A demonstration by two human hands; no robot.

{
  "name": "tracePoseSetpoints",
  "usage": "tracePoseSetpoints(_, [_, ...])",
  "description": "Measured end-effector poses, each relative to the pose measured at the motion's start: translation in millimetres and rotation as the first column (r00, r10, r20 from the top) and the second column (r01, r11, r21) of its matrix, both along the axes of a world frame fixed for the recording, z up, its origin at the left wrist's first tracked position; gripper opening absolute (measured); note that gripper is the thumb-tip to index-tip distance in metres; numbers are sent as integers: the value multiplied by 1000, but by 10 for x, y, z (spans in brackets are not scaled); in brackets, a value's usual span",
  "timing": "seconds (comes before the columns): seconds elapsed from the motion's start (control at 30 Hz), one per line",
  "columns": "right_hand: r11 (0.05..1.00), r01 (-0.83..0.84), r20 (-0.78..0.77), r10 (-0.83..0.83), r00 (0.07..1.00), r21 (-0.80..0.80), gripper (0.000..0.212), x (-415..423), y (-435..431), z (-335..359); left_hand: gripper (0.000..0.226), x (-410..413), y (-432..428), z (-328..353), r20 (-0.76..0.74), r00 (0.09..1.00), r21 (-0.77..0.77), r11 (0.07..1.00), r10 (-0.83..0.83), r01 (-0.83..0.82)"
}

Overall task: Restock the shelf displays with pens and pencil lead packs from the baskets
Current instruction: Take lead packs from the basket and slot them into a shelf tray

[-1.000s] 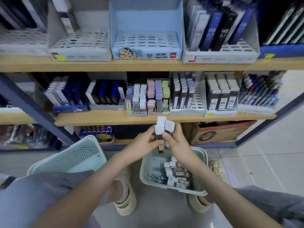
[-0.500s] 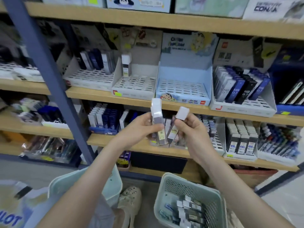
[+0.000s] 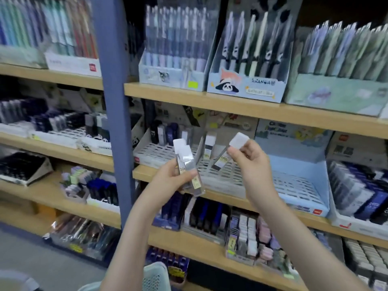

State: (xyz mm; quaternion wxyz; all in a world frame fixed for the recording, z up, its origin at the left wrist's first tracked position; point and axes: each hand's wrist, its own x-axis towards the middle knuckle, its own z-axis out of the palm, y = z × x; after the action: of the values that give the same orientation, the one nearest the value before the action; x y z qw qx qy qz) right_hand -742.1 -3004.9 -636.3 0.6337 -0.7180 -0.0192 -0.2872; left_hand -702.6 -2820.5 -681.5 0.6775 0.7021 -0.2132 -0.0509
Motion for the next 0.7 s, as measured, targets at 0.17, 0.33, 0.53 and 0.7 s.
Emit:
tracePoseSetpoints(0.17, [978, 94, -42, -103, 994, -187, 14, 527, 44, 18, 13, 229, -18, 23, 41, 999, -7, 1000, -5, 5])
tracePoseSetpoints(0.33, [951, 123, -138, -167, 976, -285, 8, 791, -17, -94, 16, 393, -39, -29, 16, 1000, -45, 999, 14, -13])
tracePoseSetpoints(0.53, [928, 73, -173, -145, 974, -366, 3, 865, 17, -111, 18, 499, -12, -144, 17, 1000, -54, 998, 22, -21])
tracePoseSetpoints(0.7, [831, 82, -182, -215, 960, -550, 15, 897, 36, -76, 22, 493, 16, -170, 12, 999, -80, 996, 35, -34])
